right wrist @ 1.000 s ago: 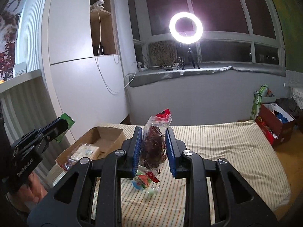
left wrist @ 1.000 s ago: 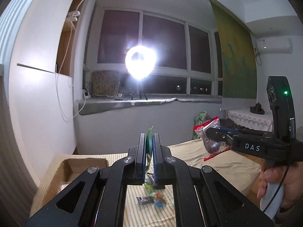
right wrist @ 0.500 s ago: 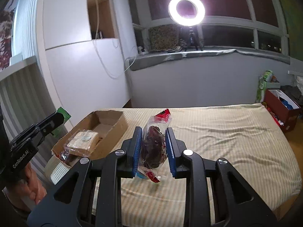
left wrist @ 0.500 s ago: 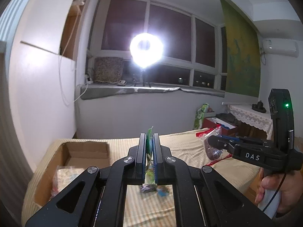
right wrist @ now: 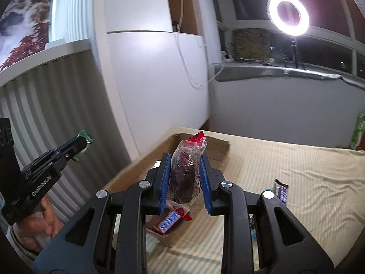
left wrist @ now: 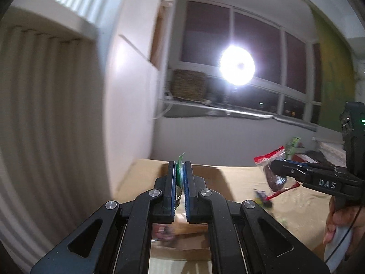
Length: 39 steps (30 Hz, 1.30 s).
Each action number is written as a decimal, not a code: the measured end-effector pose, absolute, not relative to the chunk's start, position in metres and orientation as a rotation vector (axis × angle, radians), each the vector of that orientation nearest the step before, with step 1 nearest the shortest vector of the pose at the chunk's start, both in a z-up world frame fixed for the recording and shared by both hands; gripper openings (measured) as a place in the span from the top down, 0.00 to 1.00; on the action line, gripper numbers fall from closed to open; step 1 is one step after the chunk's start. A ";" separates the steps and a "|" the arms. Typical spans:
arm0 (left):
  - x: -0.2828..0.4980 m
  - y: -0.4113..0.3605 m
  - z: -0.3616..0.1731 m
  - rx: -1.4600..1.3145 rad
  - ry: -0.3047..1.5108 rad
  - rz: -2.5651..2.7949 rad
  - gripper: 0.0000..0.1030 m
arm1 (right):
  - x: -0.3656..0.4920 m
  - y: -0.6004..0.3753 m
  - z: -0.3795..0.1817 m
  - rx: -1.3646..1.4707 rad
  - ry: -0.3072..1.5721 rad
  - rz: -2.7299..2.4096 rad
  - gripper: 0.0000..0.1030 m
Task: Organize snacks
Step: 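Open both tools to drop the candies into the box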
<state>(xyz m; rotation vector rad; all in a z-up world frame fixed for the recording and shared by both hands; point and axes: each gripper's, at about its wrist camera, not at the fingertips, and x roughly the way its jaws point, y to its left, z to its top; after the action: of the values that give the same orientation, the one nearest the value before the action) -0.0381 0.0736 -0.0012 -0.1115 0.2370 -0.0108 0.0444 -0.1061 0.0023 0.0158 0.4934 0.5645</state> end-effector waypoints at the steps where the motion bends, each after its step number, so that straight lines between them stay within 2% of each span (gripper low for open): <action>1: -0.040 0.076 -0.001 -0.111 0.236 0.005 0.96 | 0.043 -0.105 0.001 0.017 0.494 0.569 0.75; 15: -0.016 0.069 0.004 -0.085 0.238 -0.039 0.96 | 0.077 -0.084 0.016 -0.013 0.476 0.582 0.75; 22: 0.020 0.066 -0.014 -0.081 0.298 -0.057 0.96 | 0.136 -0.062 -0.015 -0.017 0.557 0.613 0.72; 24: 0.033 0.065 -0.022 -0.079 0.343 -0.063 0.89 | 0.153 -0.060 -0.029 -0.016 0.588 0.592 0.71; 25: 0.041 0.067 -0.029 -0.077 0.375 -0.048 0.65 | 0.156 -0.062 -0.032 -0.015 0.593 0.579 0.70; 26: 0.044 0.067 -0.034 -0.079 0.395 -0.032 0.31 | 0.157 -0.065 -0.034 -0.007 0.594 0.577 0.64; 27: 0.045 0.071 -0.038 -0.093 0.403 -0.014 0.23 | 0.157 -0.070 -0.035 0.004 0.591 0.576 0.61; 28: 0.043 0.074 -0.040 -0.110 0.393 -0.009 0.21 | 0.156 -0.073 -0.037 0.005 0.590 0.565 0.57; 39: 0.019 0.088 -0.027 -0.137 0.368 0.024 0.21 | 0.111 -0.079 -0.025 -0.030 0.564 0.523 0.56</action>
<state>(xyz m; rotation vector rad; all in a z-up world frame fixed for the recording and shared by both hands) 0.0192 0.0883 -0.0274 -0.1375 0.3675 0.0244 0.1107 -0.0791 -0.0246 -0.0296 0.5639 0.5234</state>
